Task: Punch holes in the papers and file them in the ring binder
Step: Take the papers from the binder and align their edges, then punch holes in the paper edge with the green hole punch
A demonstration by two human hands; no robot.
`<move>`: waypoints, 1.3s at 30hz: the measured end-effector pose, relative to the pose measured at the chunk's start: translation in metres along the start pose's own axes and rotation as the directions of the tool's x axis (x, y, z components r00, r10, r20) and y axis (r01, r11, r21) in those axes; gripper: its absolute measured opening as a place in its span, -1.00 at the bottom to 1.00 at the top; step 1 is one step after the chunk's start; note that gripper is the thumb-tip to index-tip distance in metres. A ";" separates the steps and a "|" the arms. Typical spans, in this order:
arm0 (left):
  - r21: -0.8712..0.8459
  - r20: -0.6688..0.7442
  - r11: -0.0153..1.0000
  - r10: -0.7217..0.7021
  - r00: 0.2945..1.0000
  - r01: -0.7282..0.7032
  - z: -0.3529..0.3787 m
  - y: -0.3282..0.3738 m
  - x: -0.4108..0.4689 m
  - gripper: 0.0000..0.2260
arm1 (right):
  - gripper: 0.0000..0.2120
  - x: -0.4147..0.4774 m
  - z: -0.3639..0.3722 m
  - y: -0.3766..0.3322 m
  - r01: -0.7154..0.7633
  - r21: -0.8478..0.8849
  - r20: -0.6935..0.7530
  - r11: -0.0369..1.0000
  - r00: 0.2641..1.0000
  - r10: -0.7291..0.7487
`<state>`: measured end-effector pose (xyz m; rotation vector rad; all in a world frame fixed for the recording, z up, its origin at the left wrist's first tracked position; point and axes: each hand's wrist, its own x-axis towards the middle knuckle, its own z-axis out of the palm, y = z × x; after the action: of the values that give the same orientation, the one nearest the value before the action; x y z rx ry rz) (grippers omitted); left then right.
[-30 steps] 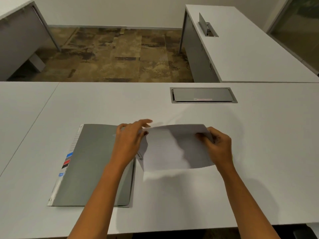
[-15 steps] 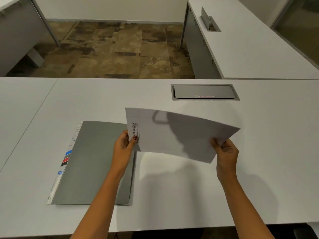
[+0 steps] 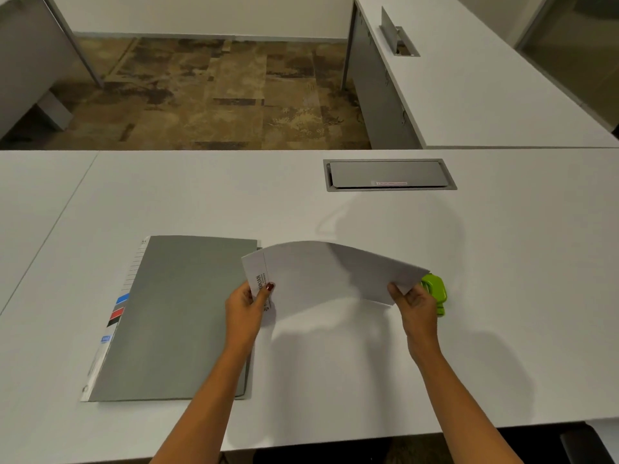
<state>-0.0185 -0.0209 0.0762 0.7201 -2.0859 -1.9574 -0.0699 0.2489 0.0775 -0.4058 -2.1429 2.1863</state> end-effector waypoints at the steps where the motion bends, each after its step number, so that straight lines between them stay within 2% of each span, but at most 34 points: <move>1: 0.018 -0.012 1.000 0.010 1.000 -0.010 0.000 0.001 -0.001 -0.91 | -0.71 0.002 -0.002 -0.001 0.013 -0.038 -0.004 0.999 1.000 -0.013; 3: 0.047 -0.025 0.998 0.036 0.999 -0.035 -0.003 0.003 -0.002 -0.93 | -0.70 0.008 -0.007 -0.003 0.066 -0.150 -0.046 0.987 0.996 -0.074; 6: 0.077 -0.023 0.996 0.043 0.999 -0.041 -0.007 0.003 -0.002 -0.91 | -0.69 0.016 -0.015 -0.004 0.130 -0.355 -0.202 0.926 0.956 -0.211; 8: 0.066 -0.036 0.998 0.018 0.999 -0.016 -0.008 0.001 -0.002 -0.89 | -0.68 0.021 -0.020 -0.004 0.102 -0.444 -0.320 0.890 0.910 -0.263; 10: 0.034 -0.063 0.999 -0.025 0.998 0.027 -0.008 -0.001 -0.002 -0.92 | -0.63 0.027 -0.024 -0.002 0.039 -0.549 -0.368 0.835 0.886 -0.283; 13: 0.007 -0.081 0.997 -0.077 0.994 0.077 -0.009 -0.006 -0.004 -0.93 | -0.59 0.038 -0.031 0.005 -0.091 -0.688 -0.354 0.720 0.908 -0.223; 16: -0.054 -0.083 0.990 -0.134 0.987 0.130 -0.010 -0.012 -0.006 -0.88 | -0.52 0.048 -0.036 0.010 -0.246 -0.733 -0.376 0.634 0.924 -0.076; 19: -0.097 -0.093 0.979 -0.186 0.978 0.177 -0.009 -0.017 -0.008 -0.81 | -0.54 0.055 -0.039 0.012 -0.368 -0.725 -0.408 0.582 0.910 0.068; 21: -0.125 -0.096 0.971 -0.218 0.971 0.205 -0.009 -0.021 -0.008 -0.81 | -0.59 0.057 -0.039 0.012 -0.392 -0.712 -0.412 0.583 0.905 0.106; 35: -0.165 -0.126 0.949 -0.289 0.949 0.267 -0.001 -0.026 -0.002 -0.76 | -0.63 0.049 -0.045 -0.014 -0.552 -0.409 -0.443 0.727 0.816 0.370; 36: -0.171 -0.131 0.949 -0.288 0.949 0.265 0.000 -0.025 -0.002 -0.76 | -0.59 0.043 -0.042 -0.017 -0.557 -0.355 -0.429 0.751 0.811 0.399; 39: -0.213 -0.141 0.941 -0.295 0.945 0.262 0.003 -0.023 0.000 -0.80 | -0.23 0.036 -0.045 -0.003 -0.581 -0.113 -0.354 0.806 0.782 0.513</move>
<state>-0.0144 -0.0185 0.0533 1.1514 -1.7442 -2.1151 -0.0950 0.3004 0.0752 -1.4595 -2.2800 1.9176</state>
